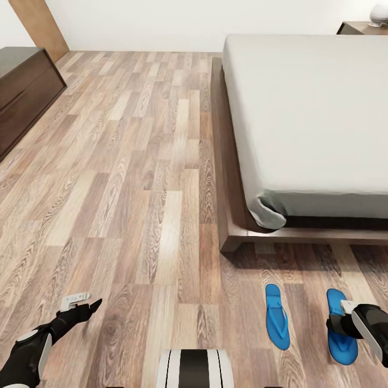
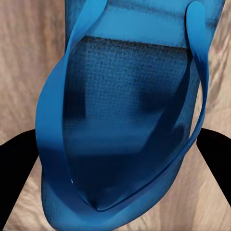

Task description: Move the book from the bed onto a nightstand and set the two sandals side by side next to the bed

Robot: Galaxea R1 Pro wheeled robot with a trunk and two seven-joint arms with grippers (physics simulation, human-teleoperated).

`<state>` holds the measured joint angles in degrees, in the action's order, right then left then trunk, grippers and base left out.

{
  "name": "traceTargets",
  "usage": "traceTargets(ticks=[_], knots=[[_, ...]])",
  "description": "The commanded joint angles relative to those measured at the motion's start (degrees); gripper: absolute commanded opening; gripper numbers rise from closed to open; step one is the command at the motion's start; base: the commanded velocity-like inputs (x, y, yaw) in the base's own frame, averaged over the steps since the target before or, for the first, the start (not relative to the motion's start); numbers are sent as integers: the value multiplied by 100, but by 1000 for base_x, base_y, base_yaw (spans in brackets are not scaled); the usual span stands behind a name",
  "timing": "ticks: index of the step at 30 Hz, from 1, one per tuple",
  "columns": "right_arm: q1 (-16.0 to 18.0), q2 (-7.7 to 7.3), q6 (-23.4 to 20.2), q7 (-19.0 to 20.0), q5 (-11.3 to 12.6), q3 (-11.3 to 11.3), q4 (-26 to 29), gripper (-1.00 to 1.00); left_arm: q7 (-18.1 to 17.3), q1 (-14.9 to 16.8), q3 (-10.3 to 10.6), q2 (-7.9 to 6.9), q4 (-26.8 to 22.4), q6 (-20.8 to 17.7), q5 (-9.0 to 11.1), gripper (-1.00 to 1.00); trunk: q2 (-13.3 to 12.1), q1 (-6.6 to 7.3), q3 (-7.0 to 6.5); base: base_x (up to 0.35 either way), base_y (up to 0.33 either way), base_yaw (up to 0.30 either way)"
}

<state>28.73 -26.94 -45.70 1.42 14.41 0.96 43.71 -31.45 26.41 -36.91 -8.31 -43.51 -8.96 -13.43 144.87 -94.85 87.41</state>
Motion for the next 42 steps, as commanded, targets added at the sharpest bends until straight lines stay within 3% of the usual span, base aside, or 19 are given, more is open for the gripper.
traceTargets(ticks=[1,4,7,10,12,15,32,38,42], knots=[[1,2,-24,7,-6,10,8,-100,-45,5,-27,6,-13,-38,-30,100,2,1,4,141,6,0],[-4,26,-16,-1,-14,-2,24,-100,-45,5,-27,30,-10,-36,-34,100,2,1,4,234,3,0],[-7,146,5,-6,-124,-6,31,-100,-45,5,-27,42,-10,-36,-36,100,2,1,4,107,1,0],[-7,214,165,3,-559,-7,17,-100,-45,5,-27,46,-10,-36,-37,100,2,1,4,25,0,0],[-8,305,517,13,-936,-4,-8,-100,-45,5,-27,48,-9,-36,-37,100,2,1,4,6,0,0],[-8,336,699,15,-1088,0,-17,-100,-45,5,-27,48,-10,-36,-37,100,2,1,4,2,0,0],[-8,381,753,100,-1143,-9,-20,-100,-45,5,-27,83,-9,-36,-41,100,2,1,4,0,0,0],[-12,374,755,810,-1150,-8,-20,-100,-45,5,-27,84,-9,-36,-40,100,2,1,4,0,0,0],[-12,374,755,954,-1151,-8,-20,-100,-45,5,-27,84,-9,-36,-43,100,2,1,4,0,0,0]])
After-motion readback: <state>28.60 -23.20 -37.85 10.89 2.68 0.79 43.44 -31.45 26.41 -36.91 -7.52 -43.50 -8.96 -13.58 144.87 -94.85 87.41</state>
